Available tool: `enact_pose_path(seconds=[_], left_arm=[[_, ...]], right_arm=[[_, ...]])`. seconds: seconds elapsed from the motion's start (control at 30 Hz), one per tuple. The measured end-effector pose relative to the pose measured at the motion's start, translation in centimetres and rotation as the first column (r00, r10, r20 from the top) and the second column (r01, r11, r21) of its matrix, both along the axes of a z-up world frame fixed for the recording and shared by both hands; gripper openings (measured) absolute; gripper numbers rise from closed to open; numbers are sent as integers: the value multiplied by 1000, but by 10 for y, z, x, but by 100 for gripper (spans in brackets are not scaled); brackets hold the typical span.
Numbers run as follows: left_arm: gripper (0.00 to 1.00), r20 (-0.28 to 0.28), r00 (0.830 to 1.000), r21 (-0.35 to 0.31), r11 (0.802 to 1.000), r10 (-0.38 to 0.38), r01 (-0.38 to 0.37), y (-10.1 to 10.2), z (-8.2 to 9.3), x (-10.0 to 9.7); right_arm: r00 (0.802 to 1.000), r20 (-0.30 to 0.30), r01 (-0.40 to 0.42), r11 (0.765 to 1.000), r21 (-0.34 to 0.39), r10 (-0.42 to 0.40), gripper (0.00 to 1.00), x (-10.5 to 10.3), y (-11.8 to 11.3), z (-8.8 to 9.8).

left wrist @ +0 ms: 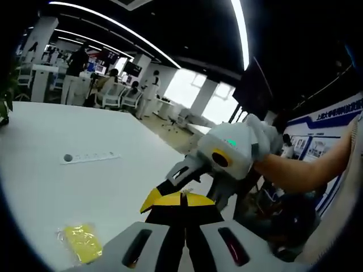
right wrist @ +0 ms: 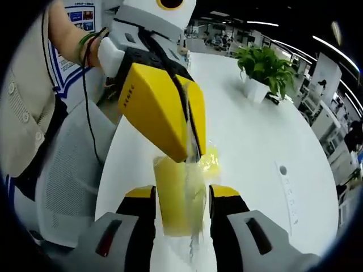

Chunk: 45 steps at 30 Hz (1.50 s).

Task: Compare the silicone blocks by pressing each to a similar depth, holding the contact briefly, and releasing to observe deformation and rebound differences across the visible hardness samples.

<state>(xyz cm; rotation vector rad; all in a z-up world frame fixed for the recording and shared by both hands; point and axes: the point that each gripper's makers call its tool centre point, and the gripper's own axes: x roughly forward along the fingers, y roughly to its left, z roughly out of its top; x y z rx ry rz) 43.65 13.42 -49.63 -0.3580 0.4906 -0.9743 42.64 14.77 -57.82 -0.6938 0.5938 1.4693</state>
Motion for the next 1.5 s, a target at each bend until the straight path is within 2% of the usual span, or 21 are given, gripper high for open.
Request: enact_pose_path(seconds=[0.3, 0.57, 0.7, 0.77, 0.9, 0.93, 1.1, 1.2, 1.27, 1.33, 1.5], left_arm=[[0, -33, 999, -1, 1000, -2, 2, -5, -12, 1], [0, -56, 998, 0, 1000, -9, 9, -14, -21, 3], [0, -73, 997, 0, 1000, -10, 10, -19, -28, 4], [0, -71, 997, 9, 1000, -9, 9, -20, -31, 5], [0, -103, 995, -8, 1000, 12, -13, -23, -39, 10], [0, -114, 993, -15, 1000, 17, -19, -24, -41, 11], [0, -150, 988, -26, 999, 31, -35, -30, -53, 16], [0, -170, 985, -31, 999, 35, -40, -35, -62, 18], [0, -181, 983, -29, 999, 38, -44, -37, -68, 21], [0, -186, 982, -25, 999, 40, -46, -38, -72, 22], [0, -247, 968, -58, 996, 46, -62, -46, -85, 26]], right_arm=[[994, 61, 84, 992, 90, -90, 45, 6, -17, 22], [977, 55, 195, 967, 162, -206, 48, 4, -40, 33], [955, 50, 274, 936, 223, -291, 51, 2, -54, 40], [947, 37, 302, 921, 247, -320, 52, 1, -58, 41], [922, 31, 360, 885, 297, -386, 54, -5, -68, 39], [910, 11, 389, 861, 328, -416, 54, -6, -70, 41], [874, -26, 458, 803, 380, -486, 53, -17, -87, 43], [851, -55, 500, 773, 389, -522, 54, -25, -98, 41], [838, -86, 529, 762, 375, -539, 53, -32, -106, 36], [817, -117, 565, 742, 363, -565, 53, -37, -114, 30], [788, -140, 604, 709, 364, -599, 51, -47, -128, 22]])
